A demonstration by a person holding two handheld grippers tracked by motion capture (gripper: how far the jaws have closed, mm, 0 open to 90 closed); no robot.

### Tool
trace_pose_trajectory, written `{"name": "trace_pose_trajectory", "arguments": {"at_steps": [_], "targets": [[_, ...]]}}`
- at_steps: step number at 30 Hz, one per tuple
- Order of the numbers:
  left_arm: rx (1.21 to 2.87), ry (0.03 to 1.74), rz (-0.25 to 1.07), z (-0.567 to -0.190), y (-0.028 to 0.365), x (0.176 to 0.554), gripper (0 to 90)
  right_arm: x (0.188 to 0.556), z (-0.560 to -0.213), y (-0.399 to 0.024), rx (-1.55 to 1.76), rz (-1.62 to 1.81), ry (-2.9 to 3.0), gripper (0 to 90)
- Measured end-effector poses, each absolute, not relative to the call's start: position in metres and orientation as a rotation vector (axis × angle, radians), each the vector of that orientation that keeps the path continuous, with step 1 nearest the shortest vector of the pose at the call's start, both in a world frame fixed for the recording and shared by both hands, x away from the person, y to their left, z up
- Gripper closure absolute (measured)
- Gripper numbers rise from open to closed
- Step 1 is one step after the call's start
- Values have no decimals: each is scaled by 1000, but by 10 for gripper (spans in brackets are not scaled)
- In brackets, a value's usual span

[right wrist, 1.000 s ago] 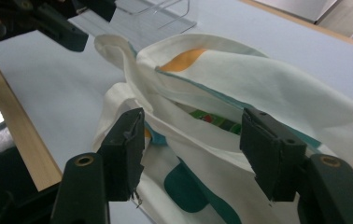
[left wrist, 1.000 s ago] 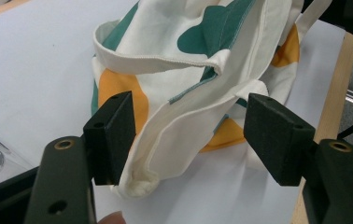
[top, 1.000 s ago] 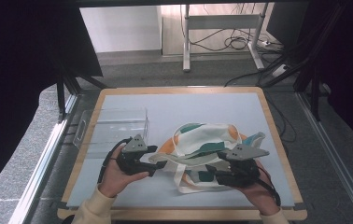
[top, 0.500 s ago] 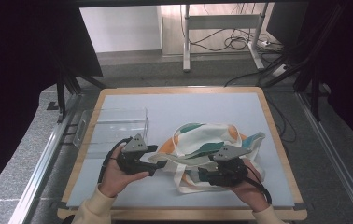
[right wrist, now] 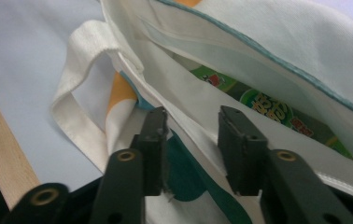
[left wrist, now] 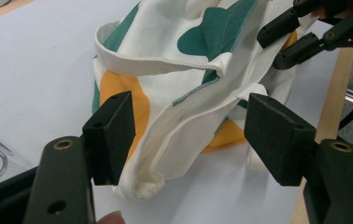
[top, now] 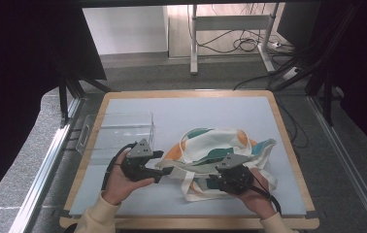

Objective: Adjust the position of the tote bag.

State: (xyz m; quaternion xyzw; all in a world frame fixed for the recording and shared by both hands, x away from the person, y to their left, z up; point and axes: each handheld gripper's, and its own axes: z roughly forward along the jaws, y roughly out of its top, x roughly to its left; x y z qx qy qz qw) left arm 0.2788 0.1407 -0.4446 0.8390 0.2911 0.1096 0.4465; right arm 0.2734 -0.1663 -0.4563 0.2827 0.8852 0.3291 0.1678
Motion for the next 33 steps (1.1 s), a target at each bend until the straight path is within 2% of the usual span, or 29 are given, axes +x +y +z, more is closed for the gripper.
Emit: {"name": "trace_pose_trajectory", "arguments": {"at_steps": [8, 15, 33], "targets": [[2085, 721, 276, -445, 140, 279, 332, 276, -458, -170, 820, 929, 2521, 767], [2091, 721, 277, -446, 139, 279, 332, 277, -459, -172, 820, 939, 2528, 830], [2070, 701, 292, -436, 133, 277, 338, 275, -461, -175, 828, 960, 2543, 847]]}}
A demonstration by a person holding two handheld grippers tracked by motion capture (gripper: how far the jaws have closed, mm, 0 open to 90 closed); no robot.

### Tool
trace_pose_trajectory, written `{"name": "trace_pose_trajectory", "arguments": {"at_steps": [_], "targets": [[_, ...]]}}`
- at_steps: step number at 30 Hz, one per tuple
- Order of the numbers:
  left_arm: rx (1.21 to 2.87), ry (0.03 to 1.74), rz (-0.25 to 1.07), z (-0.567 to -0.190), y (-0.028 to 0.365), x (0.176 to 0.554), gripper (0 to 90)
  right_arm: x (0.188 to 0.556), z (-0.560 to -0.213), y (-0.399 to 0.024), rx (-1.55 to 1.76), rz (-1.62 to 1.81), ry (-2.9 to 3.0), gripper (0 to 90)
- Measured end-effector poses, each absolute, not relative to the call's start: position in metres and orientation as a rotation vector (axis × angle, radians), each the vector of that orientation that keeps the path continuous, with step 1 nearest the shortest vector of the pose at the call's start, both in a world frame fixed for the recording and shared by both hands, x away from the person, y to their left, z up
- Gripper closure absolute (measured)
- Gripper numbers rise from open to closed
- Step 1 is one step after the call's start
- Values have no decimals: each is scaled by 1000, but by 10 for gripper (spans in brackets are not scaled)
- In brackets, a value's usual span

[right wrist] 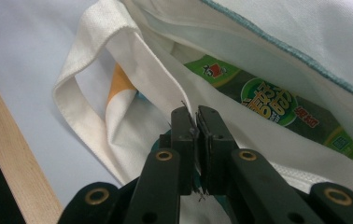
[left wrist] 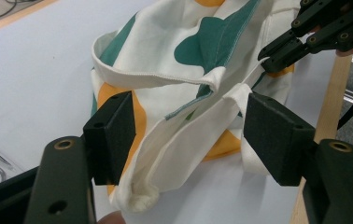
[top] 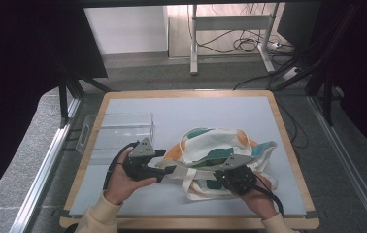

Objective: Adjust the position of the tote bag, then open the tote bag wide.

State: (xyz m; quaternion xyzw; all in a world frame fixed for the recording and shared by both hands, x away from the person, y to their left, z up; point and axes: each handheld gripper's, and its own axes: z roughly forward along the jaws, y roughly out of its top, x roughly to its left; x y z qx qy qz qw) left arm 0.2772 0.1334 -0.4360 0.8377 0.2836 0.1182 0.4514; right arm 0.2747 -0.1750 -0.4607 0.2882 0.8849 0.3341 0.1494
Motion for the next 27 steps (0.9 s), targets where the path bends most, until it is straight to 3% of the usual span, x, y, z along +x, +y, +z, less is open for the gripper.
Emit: {"name": "trace_pose_trajectory", "arguments": {"at_steps": [9, 27], "targets": [[2093, 631, 309, -423, 113, 279, 350, 273, -461, -176, 826, 961, 2545, 846], [2187, 596, 220, -429, 75, 304, 389, 272, -462, -176, 826, 972, 2543, 846]]}}
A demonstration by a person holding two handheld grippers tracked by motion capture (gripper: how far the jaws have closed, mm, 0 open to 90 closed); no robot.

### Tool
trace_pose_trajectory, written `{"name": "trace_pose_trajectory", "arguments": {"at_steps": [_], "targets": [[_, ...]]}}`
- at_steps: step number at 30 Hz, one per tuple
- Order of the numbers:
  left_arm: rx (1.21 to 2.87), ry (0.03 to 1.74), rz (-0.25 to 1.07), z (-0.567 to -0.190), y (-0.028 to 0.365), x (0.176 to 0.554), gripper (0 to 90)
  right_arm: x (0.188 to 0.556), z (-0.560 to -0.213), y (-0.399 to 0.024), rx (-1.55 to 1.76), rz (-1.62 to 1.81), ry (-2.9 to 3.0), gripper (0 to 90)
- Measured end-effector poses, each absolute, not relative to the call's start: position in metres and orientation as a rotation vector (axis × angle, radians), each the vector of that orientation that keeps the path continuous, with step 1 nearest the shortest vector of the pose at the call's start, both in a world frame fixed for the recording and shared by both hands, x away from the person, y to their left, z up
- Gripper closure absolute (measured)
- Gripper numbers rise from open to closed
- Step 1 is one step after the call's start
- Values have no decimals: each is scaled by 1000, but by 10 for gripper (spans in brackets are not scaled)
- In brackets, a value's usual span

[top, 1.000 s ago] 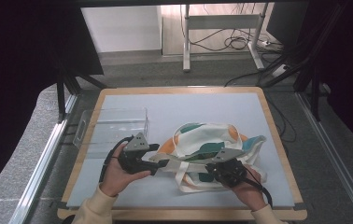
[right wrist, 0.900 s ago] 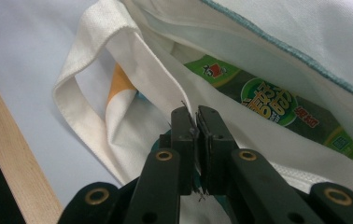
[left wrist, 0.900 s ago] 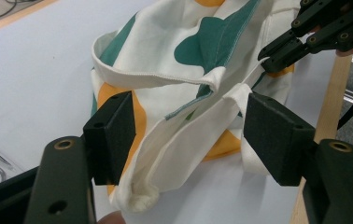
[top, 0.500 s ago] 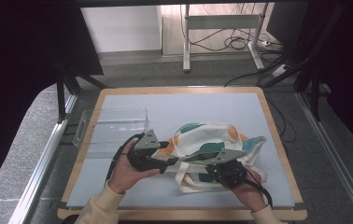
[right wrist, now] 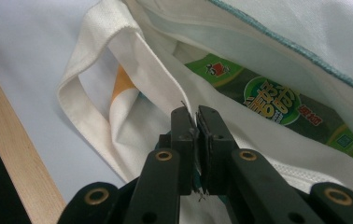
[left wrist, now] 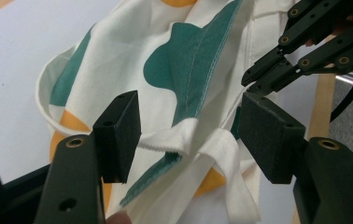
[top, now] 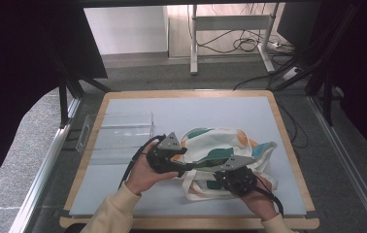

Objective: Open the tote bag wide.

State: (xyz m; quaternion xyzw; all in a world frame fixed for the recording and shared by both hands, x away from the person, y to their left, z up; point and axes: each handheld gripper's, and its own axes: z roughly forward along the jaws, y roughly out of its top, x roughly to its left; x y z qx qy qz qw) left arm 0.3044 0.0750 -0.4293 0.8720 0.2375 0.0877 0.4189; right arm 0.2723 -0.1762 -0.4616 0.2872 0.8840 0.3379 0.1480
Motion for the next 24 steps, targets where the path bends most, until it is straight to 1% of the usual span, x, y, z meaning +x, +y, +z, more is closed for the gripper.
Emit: {"name": "trace_pose_trajectory", "arguments": {"at_steps": [4, 9, 14, 16, 18, 19, 22, 24], "targets": [[2197, 597, 190, -432, 65, 310, 394, 272, -462, -177, 829, 976, 2547, 845], [2235, 553, 170, -437, 56, 313, 405, 272, -462, -177, 835, 981, 2548, 843], [2267, 552, 178, -444, 46, 317, 439, 272, -462, -177, 838, 983, 2547, 841], [2267, 564, 178, -448, 42, 320, 468, 272, -462, -177, 834, 982, 2547, 841], [2293, 573, 195, -451, 38, 323, 510, 272, -462, -177, 835, 985, 2548, 841], [2311, 588, 217, -452, 36, 324, 583, 272, -462, -177, 832, 983, 2549, 841], [2305, 596, 211, -454, 31, 326, 723, 272, -462, -178, 829, 983, 2552, 841], [2303, 600, 236, -452, 31, 326, 779, 272, -462, -178, 830, 983, 2556, 842]]}}
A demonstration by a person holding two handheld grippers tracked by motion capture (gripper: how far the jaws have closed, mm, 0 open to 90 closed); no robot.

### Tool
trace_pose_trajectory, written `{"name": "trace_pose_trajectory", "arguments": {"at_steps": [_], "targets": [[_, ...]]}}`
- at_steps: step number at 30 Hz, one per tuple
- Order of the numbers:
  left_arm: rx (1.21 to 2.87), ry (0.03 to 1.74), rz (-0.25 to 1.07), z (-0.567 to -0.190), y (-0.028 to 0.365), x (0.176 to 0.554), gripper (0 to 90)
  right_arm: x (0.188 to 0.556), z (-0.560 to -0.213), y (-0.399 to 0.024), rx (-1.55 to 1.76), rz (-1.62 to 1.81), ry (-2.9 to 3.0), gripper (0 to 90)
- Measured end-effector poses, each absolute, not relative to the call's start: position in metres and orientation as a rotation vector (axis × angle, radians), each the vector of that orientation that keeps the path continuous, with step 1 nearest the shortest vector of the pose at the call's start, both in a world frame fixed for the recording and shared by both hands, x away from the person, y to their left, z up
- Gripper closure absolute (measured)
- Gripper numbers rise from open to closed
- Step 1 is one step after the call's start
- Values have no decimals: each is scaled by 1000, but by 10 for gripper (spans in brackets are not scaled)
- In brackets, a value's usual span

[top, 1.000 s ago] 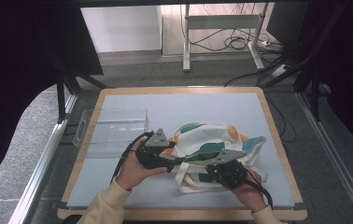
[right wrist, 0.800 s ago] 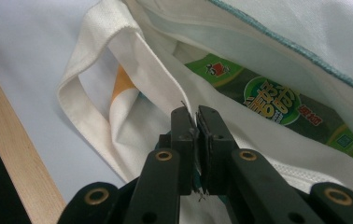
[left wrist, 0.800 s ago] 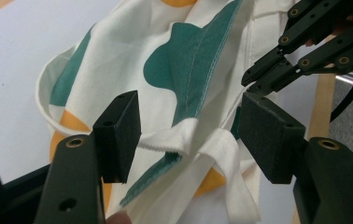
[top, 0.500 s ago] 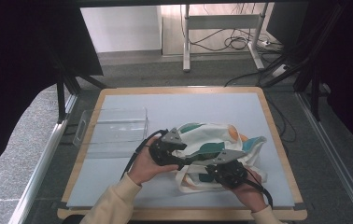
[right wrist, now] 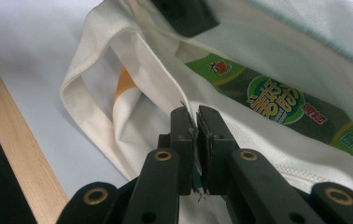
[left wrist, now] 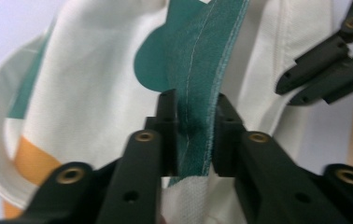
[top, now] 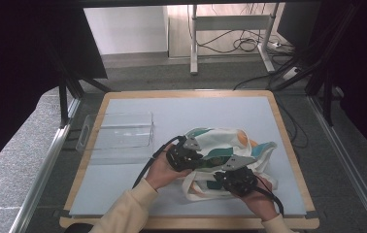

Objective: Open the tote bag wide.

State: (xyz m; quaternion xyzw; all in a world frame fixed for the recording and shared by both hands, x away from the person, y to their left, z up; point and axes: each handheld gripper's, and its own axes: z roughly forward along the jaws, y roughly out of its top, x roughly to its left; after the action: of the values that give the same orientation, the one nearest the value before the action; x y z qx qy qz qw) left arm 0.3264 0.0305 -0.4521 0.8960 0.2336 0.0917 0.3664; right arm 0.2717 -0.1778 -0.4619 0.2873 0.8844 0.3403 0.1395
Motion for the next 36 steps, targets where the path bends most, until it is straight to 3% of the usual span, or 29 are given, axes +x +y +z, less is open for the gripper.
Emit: {"name": "trace_pose_trajectory", "arguments": {"at_steps": [5, 36], "targets": [[2272, 616, 238, -449, 35, 331, 840, 270, -462, -178, 822, 982, 2562, 845], [2207, 682, 300, -431, 44, 365, 856, 268, -467, -182, 813, 997, 2609, 857]]}}
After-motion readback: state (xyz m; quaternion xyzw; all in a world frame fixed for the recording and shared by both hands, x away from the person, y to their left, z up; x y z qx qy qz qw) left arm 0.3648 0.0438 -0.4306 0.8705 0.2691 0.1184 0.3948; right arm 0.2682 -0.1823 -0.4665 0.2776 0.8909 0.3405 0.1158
